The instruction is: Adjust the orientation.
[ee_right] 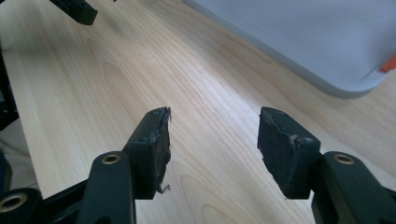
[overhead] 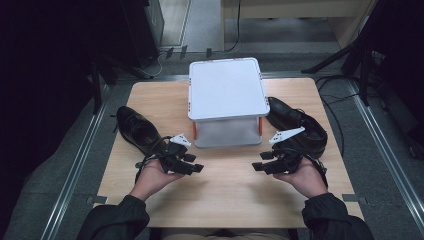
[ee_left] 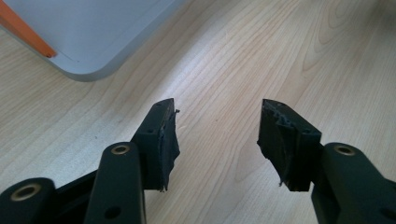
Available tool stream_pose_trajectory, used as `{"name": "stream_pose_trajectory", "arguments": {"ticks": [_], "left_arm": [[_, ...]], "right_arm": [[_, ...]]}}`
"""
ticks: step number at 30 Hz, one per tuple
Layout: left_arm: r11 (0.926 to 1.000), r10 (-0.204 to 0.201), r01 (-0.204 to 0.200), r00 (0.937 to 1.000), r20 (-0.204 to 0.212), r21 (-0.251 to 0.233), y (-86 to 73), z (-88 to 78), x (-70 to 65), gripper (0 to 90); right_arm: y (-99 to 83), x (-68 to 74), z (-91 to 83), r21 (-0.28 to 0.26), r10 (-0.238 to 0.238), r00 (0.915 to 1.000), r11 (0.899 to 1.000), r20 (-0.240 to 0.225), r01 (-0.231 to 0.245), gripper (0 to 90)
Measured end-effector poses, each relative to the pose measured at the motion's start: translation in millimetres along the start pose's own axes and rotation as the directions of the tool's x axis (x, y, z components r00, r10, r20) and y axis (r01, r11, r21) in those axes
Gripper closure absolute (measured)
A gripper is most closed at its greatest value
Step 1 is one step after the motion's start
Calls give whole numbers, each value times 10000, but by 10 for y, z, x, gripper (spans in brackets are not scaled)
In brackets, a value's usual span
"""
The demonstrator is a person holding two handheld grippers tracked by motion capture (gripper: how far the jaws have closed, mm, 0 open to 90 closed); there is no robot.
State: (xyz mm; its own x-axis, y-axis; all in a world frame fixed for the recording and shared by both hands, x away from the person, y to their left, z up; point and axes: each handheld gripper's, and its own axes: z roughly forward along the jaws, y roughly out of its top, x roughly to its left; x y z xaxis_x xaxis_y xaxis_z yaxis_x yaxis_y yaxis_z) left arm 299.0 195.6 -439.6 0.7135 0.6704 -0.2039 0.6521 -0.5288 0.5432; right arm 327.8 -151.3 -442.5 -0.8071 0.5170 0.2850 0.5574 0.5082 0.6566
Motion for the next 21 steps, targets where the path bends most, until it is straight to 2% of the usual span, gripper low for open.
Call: {"name": "stream_pose_trajectory", "arguments": {"ticks": [2,7,10,14,21], "left_arm": [[10000,-37,37,10000,7,4,3,6,1,466],[9998,-182,182,9998,57,-45,0,-7,5,480],[9998,-207,207,9998,73,-38,-13,-30,9,488],[9991,-415,416,9991,78,-83,-37,-76,27,509],[9974,-711,711,9975,15,-108,-145,-175,29,514]], "right_arm": [[14,14,15,-15,119,9999,9999,-95,-119,451],[26,46,34,43,-24,10000,10000,-46,24,438],[30,33,26,-27,115,9999,9999,-32,-115,458],[44,19,49,83,177,9997,9998,-189,-176,463],[128,29,116,95,6,9987,10000,-515,-1,460]]}}
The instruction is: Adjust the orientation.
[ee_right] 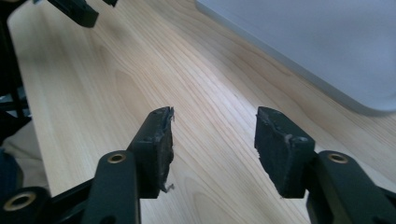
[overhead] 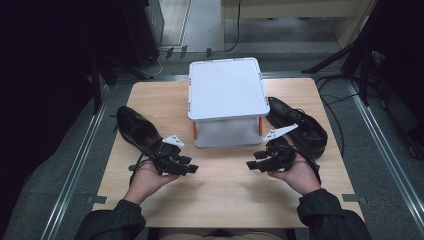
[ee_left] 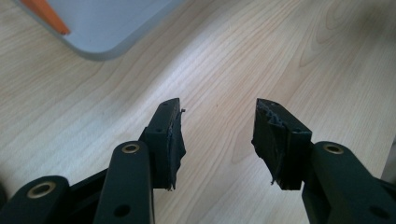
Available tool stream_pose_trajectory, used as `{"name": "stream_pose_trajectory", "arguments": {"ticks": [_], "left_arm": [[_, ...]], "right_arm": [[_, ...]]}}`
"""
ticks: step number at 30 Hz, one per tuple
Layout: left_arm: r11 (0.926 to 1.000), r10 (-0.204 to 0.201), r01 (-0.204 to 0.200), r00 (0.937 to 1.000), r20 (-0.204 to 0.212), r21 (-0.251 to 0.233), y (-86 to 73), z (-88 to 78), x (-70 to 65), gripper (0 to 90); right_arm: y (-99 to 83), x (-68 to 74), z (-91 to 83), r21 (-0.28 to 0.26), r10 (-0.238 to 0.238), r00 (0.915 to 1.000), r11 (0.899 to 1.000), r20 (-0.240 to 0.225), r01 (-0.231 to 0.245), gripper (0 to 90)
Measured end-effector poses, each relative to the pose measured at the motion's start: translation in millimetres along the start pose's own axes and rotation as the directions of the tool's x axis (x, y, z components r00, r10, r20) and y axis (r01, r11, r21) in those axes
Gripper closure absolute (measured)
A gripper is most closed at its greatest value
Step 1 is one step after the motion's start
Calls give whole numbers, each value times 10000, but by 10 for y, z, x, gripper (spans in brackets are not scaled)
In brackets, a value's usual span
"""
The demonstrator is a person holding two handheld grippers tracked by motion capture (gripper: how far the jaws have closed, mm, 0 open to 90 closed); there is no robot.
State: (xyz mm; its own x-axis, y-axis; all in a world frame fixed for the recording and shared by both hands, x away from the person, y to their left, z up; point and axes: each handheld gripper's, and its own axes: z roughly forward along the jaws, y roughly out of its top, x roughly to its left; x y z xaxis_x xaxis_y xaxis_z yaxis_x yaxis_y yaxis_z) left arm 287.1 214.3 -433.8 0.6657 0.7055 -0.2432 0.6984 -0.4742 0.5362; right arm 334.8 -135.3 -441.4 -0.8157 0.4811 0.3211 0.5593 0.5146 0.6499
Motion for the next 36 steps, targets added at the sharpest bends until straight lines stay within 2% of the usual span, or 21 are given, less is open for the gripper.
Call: {"name": "stream_pose_trajectory", "arguments": {"ticks": [3,7,11,15,17,19,21,22,26,27,30,34,36], "left_arm": [[9996,-247,245,9997,-88,-137,-62,-63,18,512],[9975,-652,643,9974,-300,-302,-142,-181,47,520],[9979,-608,599,9974,-396,-226,-145,-192,15,525],[9980,-623,627,9967,-520,65,-69,-273,21,530],[9975,-644,669,9939,-895,249,11,-324,43,537],[9959,-481,575,9907,-1277,706,112,-369,78,536],[9945,-556,661,9906,-1251,811,160,-399,104,537],[9926,-647,778,9885,-1366,928,244,-468,159,539],[9892,-499,719,9846,-1676,1276,342,-579,239,543],[9856,-553,820,9827,-1767,1478,393,-660,325,545],[9791,-819,1142,9788,-1879,1683,451,-773,463,552],[9695,-933,1426,9669,-2376,1993,506,-890,627,560],[9637,-1116,1635,9648,-2380,2109,512,-922,713,572]], "right_arm": [[76,3,63,-130,-22,9999,9999,-122,20,439],[144,28,133,35,-278,9993,9996,-247,279,439],[190,53,192,173,-406,9978,9990,-530,415,436],[208,91,220,291,-554,9964,9979,-649,574,435],[201,106,229,388,-585,9962,9974,-648,611,431],[180,124,229,499,-691,9954,9961,-667,725,427],[166,135,225,542,-738,9951,9955,-656,774,426],[144,154,219,632,-860,9941,9939,-662,902,422],[108,167,203,645,-915,9932,9933,-723,962,422],[93,163,198,693,-880,9937,9933,-689,927,422],[90,154,191,611,-858,9939,9941,-691,900,422],[84,151,182,539,-787,9944,9951,-700,826,423],[75,149,174,543,-761,9949,9953,-665,797,423]]}}
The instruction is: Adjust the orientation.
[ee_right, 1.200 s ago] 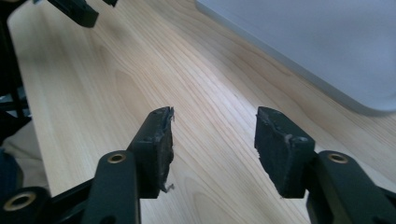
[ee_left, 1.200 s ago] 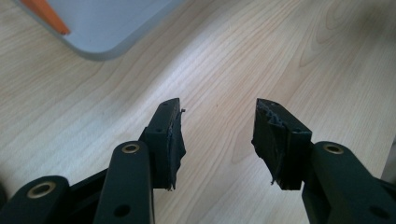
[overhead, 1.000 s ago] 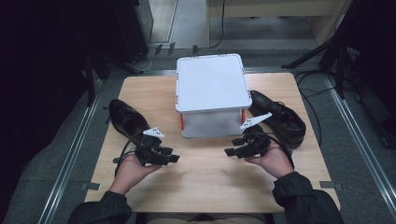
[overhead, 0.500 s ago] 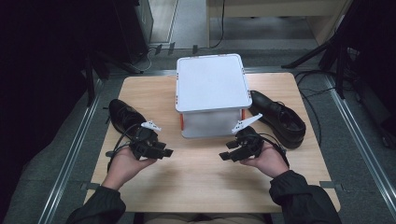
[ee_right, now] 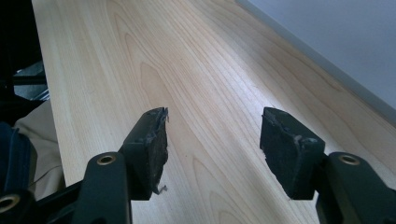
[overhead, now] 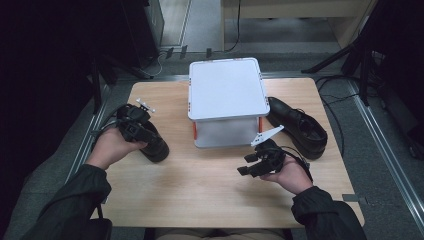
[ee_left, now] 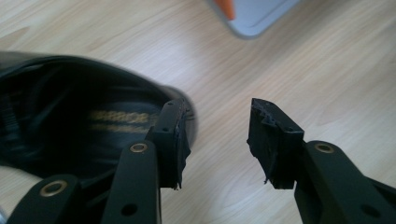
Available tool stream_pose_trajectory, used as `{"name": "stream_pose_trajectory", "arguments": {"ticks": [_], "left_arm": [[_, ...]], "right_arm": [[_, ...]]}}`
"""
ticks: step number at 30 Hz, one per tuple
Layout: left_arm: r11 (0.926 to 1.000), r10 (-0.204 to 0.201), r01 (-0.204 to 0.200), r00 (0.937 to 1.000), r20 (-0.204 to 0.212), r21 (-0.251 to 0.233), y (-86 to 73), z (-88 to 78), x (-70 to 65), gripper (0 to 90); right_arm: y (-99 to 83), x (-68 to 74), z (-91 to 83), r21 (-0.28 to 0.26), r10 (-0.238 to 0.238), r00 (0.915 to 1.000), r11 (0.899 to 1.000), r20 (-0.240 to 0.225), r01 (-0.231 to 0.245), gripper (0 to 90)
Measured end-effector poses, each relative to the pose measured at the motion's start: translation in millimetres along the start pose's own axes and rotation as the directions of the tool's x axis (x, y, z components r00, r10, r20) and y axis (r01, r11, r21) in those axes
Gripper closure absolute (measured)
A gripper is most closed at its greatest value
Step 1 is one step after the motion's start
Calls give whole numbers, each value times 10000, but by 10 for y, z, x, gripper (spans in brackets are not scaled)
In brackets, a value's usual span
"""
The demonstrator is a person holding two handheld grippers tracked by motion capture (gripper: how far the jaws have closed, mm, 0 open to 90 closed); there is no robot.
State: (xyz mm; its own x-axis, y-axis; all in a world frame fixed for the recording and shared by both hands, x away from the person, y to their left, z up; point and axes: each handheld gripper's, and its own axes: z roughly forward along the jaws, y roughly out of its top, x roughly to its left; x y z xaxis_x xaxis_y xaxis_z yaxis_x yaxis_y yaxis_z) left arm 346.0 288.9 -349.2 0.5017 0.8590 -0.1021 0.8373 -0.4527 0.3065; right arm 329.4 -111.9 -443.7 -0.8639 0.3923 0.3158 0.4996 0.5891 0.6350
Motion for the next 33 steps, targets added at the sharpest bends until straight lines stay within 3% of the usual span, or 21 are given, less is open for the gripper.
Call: {"name": "stream_pose_trajectory", "arguments": {"ticks": [6,12,14,19,24,29,30,33], "left_arm": [[9971,-509,511,9987,-60,559,14,82,191,580],[9952,-553,554,9985,-37,802,109,249,175,607],[9933,-638,645,9979,-101,964,127,286,169,652],[9856,-1142,1143,9934,-81,1242,172,452,178,702],[9814,-1338,1317,9910,55,1400,176,441,194,747],[9778,-1275,1221,9916,206,1705,119,394,220,785],[9765,-1137,1091,9934,142,1860,54,353,234,792],[9765,-1259,1216,9920,127,1779,-80,267,278,804]], "right_arm": [[-28,-21,-25,-39,118,9998,9999,153,-118,423],[-36,-19,-19,51,145,9996,9999,245,-146,423],[-36,-18,-17,56,140,9996,9999,255,-141,423],[-45,-6,6,287,78,9994,9995,325,-87,426],[-49,11,22,406,-60,9993,9992,363,45,425],[-53,1,14,402,-21,9992,9992,396,5,425],[-57,3,13,419,-5,9991,9991,418,-13,426],[-64,5,10,427,-42,9991,9991,418,24,425]]}}
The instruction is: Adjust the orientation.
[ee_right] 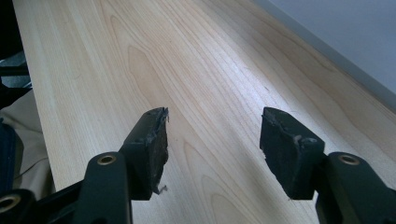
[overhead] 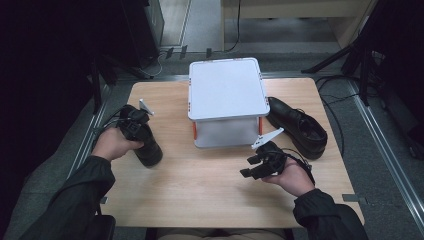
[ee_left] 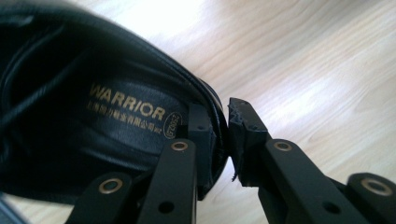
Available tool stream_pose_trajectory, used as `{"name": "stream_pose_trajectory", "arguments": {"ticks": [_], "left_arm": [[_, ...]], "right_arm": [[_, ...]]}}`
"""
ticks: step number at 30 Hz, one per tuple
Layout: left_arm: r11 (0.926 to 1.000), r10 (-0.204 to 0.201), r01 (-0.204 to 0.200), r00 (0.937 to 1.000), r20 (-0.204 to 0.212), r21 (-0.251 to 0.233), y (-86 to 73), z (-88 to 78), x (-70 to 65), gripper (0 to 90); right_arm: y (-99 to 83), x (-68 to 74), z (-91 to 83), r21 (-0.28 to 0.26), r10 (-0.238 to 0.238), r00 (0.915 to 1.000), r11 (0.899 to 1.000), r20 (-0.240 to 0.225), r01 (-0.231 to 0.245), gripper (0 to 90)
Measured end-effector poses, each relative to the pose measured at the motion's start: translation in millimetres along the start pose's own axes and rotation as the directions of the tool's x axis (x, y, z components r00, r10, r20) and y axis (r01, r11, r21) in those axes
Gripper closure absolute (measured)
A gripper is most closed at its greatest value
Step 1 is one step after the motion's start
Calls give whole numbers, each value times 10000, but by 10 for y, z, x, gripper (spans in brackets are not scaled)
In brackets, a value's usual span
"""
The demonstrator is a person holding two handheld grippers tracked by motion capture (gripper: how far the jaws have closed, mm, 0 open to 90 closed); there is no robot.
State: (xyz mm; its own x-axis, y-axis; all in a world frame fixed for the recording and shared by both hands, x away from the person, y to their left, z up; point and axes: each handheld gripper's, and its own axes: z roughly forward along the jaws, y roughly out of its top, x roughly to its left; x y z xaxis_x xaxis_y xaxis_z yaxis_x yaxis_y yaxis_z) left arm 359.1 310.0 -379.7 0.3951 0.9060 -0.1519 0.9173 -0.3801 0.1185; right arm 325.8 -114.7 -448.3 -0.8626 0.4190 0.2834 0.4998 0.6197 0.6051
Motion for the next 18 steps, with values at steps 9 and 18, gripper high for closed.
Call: {"name": "stream_pose_trajectory", "arguments": {"ticks": [9,18], "left_arm": [[9997,-194,195,9998,110,-110,-373,-121,177,808],[9975,-554,565,9981,283,-428,-582,-78,272,804]], "right_arm": [[-5,6,0,31,22,10000,10000,44,-22,425],[-7,5,3,76,10,10000,10000,79,-11,423]]}}
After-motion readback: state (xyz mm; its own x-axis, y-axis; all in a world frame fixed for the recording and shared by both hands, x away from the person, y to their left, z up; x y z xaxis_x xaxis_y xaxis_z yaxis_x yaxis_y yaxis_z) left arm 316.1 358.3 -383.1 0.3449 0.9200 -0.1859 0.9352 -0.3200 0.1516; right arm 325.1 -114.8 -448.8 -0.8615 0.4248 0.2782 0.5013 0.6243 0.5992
